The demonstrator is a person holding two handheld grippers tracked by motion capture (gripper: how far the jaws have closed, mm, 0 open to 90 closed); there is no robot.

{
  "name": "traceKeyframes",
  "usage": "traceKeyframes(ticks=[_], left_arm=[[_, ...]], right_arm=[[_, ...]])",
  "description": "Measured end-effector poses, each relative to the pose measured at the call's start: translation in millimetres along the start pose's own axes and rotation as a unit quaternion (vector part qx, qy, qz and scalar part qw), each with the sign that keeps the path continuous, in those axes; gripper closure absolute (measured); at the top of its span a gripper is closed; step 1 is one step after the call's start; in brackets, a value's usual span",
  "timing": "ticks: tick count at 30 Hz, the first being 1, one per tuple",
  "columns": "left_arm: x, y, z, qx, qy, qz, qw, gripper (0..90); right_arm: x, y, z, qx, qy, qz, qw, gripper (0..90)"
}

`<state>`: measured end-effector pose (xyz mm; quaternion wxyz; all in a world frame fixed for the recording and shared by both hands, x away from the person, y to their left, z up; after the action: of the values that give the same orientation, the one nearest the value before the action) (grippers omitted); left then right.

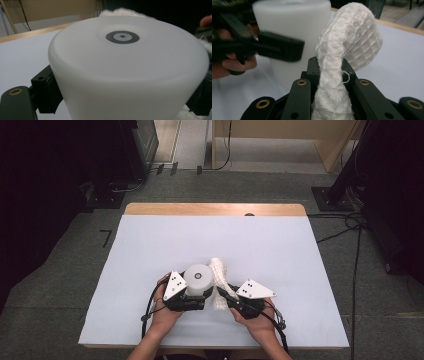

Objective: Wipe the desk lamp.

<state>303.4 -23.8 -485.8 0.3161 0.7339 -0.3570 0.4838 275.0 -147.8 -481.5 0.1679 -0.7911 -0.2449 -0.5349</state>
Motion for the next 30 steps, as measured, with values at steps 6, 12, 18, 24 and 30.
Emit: traceKeyframes(ticks=[6,12,18,24,30], left_arm=[[-2.4,-0.1,1.6,0.002,-0.011,0.011,0.9999,8.8],[6.0,-5.8,-7.9,0.001,0.008,0.001,1.0000,8.9],[5.7,-7.5,-8.9,0.001,0.011,0.005,0.9999,8.9],[-0.8,-8.9,-2.4,0.012,0.008,0.030,0.9994,8.8],[-11.6,-19.8,0.4,0.027,0.002,0.035,0.9990,8.7]], right_arm=[[7.0,-0.4,-5.2,-0.003,0.016,-0.011,0.9998,75.7],[-14.5,-5.5,9.5,0.003,-0.029,-0.012,0.9995,75.6],[-26.8,-11.1,18.7,0.008,-0.056,-0.016,0.9982,75.6],[-20.5,-3.8,14.4,-0.005,-0.041,-0.011,0.9991,75.6],[-21.7,8.8,13.0,-0.034,-0.043,0.002,0.9985,75.5]])
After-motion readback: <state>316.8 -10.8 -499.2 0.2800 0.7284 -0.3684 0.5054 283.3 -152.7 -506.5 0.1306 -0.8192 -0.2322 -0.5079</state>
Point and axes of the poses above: each handheld gripper's, and its own axes: z roughly forward along the jaws, x roughly out of its top, y roughly to its right, the point moved 8 cm from there along z, roughly forward along the jaws, and after that the axes turned 10 degrees about -x, right-handed, at the moved point
